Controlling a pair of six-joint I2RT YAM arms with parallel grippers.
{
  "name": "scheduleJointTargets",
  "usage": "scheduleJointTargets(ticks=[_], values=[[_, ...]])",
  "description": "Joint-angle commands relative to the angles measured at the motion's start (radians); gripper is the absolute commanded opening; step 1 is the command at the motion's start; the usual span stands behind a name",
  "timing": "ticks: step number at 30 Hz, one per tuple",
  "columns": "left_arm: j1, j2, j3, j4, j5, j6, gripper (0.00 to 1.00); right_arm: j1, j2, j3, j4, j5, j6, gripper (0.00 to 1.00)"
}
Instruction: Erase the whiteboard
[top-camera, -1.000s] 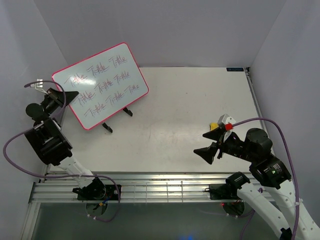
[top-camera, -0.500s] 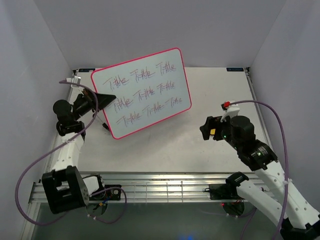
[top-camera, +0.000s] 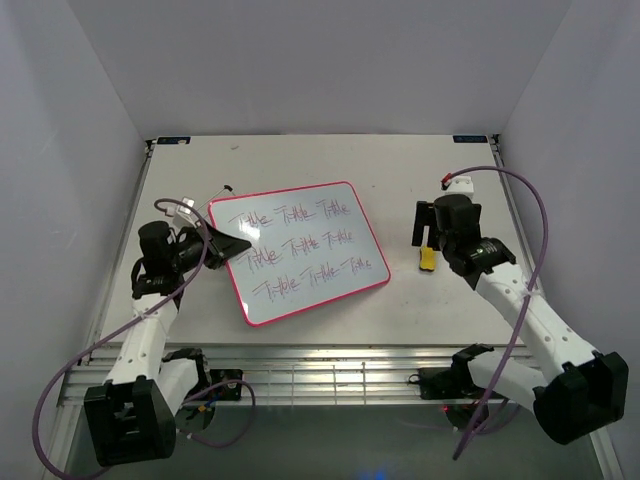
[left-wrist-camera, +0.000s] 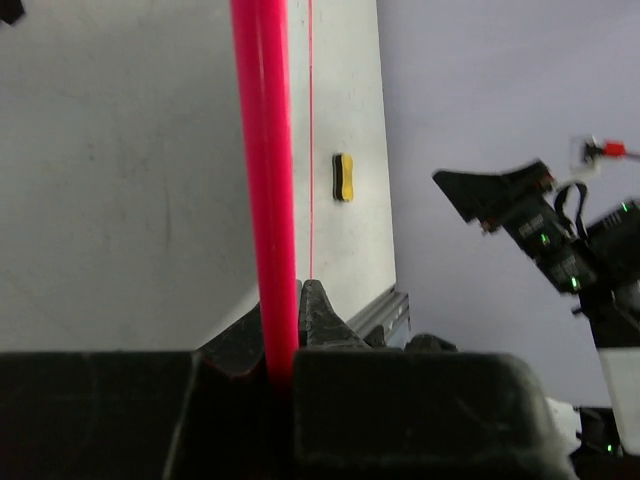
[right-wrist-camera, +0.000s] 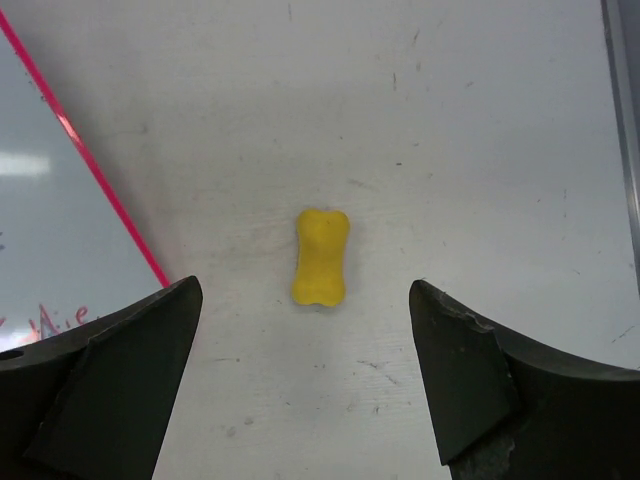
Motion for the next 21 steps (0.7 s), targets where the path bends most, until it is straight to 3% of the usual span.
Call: scheduleJointTargets(ticks=[1,3,9,11,12,13,16,21], values=[[-0.045,0.012,0.070,-0.094,-0.022,0.119,0.00,-0.157,0.105,0.002,0.049,-0.171,-0.060,0.90],[-0.059,0.037,0.094,-0.125,-0.033,0.129,0.00,-0.220,0.199,0.031,0.005,-0.176,-0.063,0.90],[-0.132,0.130,0.177,-0.317,-0.111,0.207,0.00,-0.230,0.392,0.077,-0.052,-0.167,-0.002,0.91],[-0.180,0.160,0.183,-0.348,-0.142,0.235,0.00,-0.233,0.450,0.085,-0.049,-0.205,-0.007,0.99],[-0.195,0.163,0.179,-0.346,-0.137,0.241,0.00,-0.233,0.469,0.086,-0.042,-0.222,-0.023,0.96],[-0.203,0.161,0.173,-0.343,-0.142,0.250,0.00,-0.233,0.486,0.102,-0.037,-0.250,-0.029,0.87],[-0.240,0.157,0.180,-0.366,-0.179,0.290,0.00,-0.234,0.544,0.129,-0.039,-0.287,-0.039,0.71],[-0.289,0.157,0.180,-0.401,-0.314,0.352,0.00,-0.234,0.569,0.148,-0.020,-0.313,-0.037,0.66]])
